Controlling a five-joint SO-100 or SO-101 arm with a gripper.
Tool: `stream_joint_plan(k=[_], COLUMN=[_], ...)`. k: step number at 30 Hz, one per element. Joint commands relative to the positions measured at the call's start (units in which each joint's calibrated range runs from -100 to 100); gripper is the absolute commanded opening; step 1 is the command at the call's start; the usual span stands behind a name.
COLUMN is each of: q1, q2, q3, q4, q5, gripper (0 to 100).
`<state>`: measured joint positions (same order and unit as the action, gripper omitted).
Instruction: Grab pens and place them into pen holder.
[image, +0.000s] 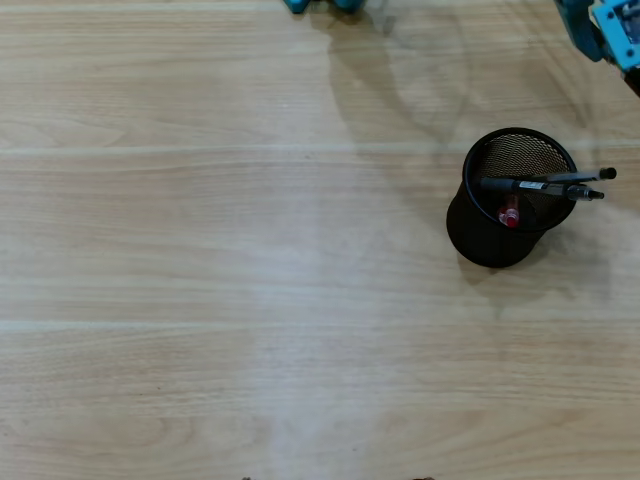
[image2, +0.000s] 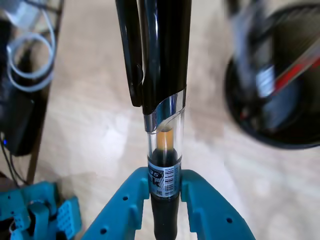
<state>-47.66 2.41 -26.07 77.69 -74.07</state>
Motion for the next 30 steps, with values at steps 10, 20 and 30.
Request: stream_joint_plan(k=[10, 20, 30], q1=[19.9, 18.9, 18.5], q2=[-19.6, -20.3, -21.1], q3=[37.4, 56.6, 63.5], q4=[-54.6, -65.7, -65.9], q5=[16.2, 13.4, 13.1], gripper=[2, 2, 2])
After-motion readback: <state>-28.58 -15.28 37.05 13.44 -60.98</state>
